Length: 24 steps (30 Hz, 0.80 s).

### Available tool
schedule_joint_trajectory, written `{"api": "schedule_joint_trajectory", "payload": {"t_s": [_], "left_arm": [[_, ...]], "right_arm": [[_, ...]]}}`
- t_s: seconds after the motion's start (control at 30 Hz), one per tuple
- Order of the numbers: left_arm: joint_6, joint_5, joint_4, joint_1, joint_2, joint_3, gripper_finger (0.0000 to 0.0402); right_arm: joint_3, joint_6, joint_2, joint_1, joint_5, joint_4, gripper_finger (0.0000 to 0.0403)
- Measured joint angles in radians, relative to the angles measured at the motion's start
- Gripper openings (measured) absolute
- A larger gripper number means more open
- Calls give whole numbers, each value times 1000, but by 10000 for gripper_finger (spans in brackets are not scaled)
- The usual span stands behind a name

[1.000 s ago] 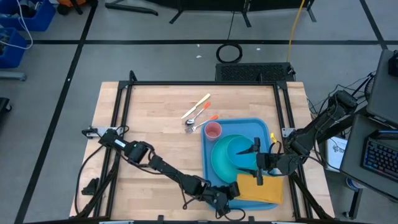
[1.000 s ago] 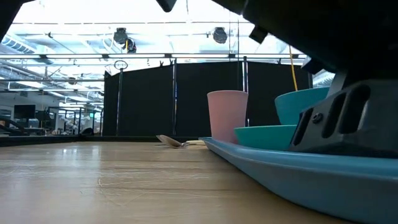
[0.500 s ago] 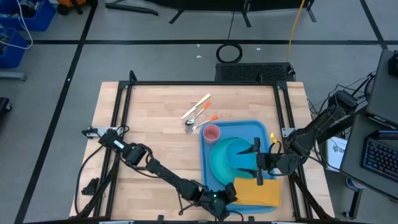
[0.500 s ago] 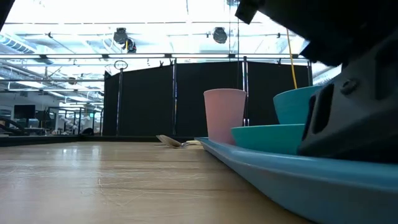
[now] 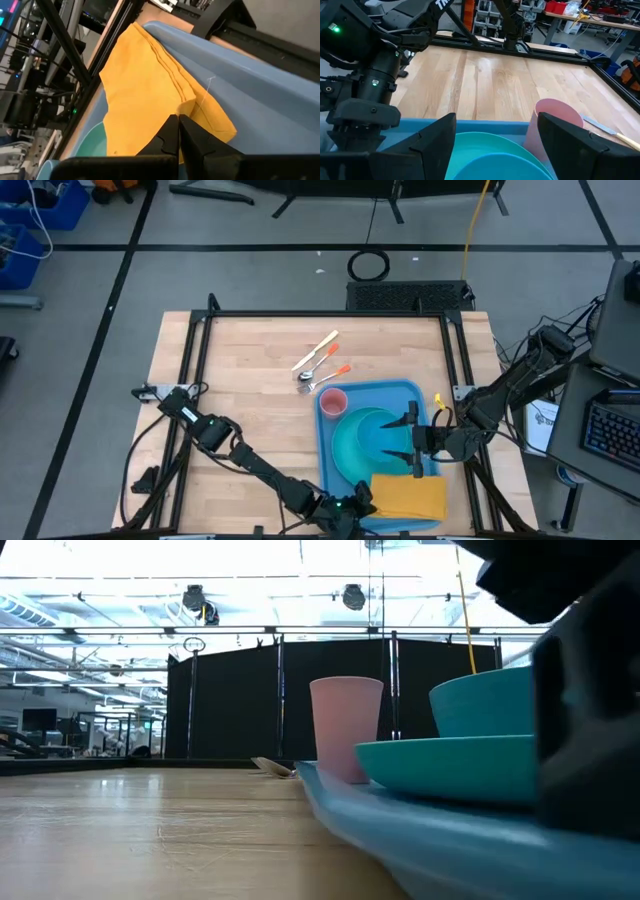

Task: Set up tray
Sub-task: Put the yellow table napkin on the blue tray to the bottom of the light blue plate

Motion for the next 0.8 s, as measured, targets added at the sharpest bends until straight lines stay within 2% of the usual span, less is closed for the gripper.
{"api": "schedule_joint_trajectory", "payload": {"t_s": [0.27,0.53,0.8], "left_arm": [[-97,-9,-19,-8,0,1,4],[-190,-14,-46,-22,-18,2,5],[-361,19,-118,-24,-41,3,3]], "right_arm": [[0,64,0,4,-37,-12,266],[0,216,0,2,-52,-132,236],[0,236,2,23,-56,-132,208]]}}
